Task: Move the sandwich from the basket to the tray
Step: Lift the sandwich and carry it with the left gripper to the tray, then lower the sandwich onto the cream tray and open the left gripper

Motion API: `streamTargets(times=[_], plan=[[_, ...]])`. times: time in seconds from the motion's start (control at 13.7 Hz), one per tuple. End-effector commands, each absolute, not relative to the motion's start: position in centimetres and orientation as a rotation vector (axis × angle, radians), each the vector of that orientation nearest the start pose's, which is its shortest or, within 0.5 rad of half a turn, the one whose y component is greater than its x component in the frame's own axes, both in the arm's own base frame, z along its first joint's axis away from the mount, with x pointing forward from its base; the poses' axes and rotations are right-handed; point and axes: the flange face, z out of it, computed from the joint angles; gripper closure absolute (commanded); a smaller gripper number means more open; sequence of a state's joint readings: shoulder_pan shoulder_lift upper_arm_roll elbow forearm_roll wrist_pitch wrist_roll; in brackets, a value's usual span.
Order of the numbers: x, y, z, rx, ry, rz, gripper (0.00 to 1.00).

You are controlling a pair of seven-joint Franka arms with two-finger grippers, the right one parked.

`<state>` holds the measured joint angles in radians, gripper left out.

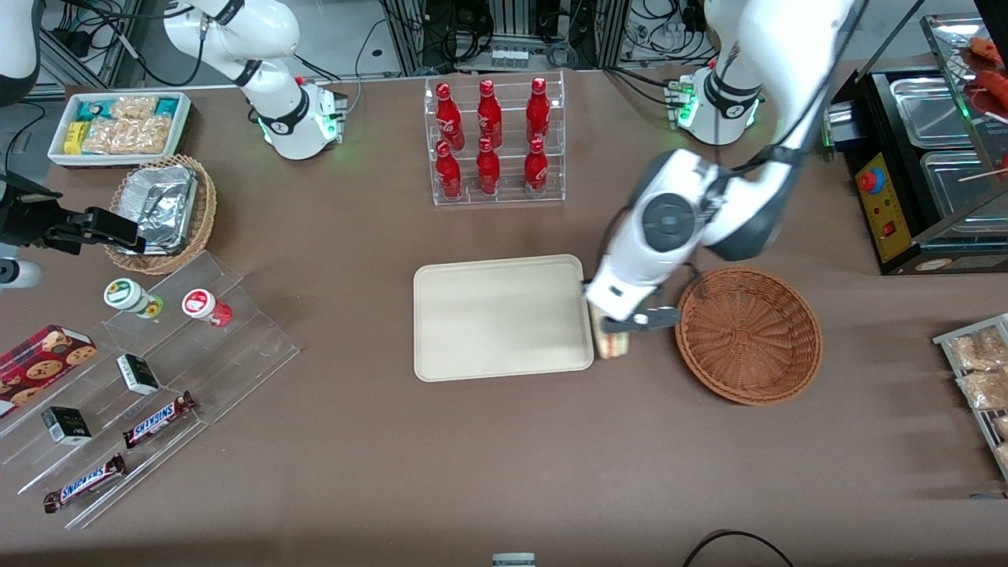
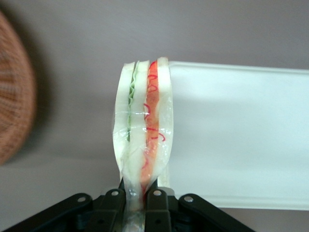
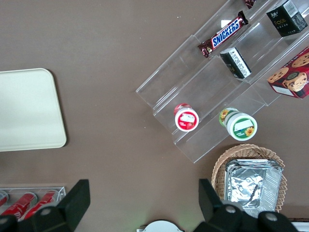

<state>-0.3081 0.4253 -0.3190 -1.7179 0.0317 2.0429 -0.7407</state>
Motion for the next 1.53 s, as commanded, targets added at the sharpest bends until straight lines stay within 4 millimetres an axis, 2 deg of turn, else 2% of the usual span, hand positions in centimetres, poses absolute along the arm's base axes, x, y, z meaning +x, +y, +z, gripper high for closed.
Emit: streamTargets(times=[0.0,0.22,0.51,0.66,0.95,1.09,1.46], plan=[[54.0,-42.0,32.5,-3.15,-0.229,0.253,1.0],[52.4,-47.5,30.5,-3.165,-0.184,0.271,1.0],[51.5,-50.8,28.5,-3.171,-0.178,0.294,1.0],[51.2,-51.1,28.3,-3.17,-0.168,0.293,1.0],[51.9,-50.8,26.8,-3.137,-0.13,0.229,1.0],[52.0,-50.8,26.6,-3.136,-0.127,0.221,1.0],[52.2,-51.0,26.1,-3.147,-0.195,0.204,1.0]])
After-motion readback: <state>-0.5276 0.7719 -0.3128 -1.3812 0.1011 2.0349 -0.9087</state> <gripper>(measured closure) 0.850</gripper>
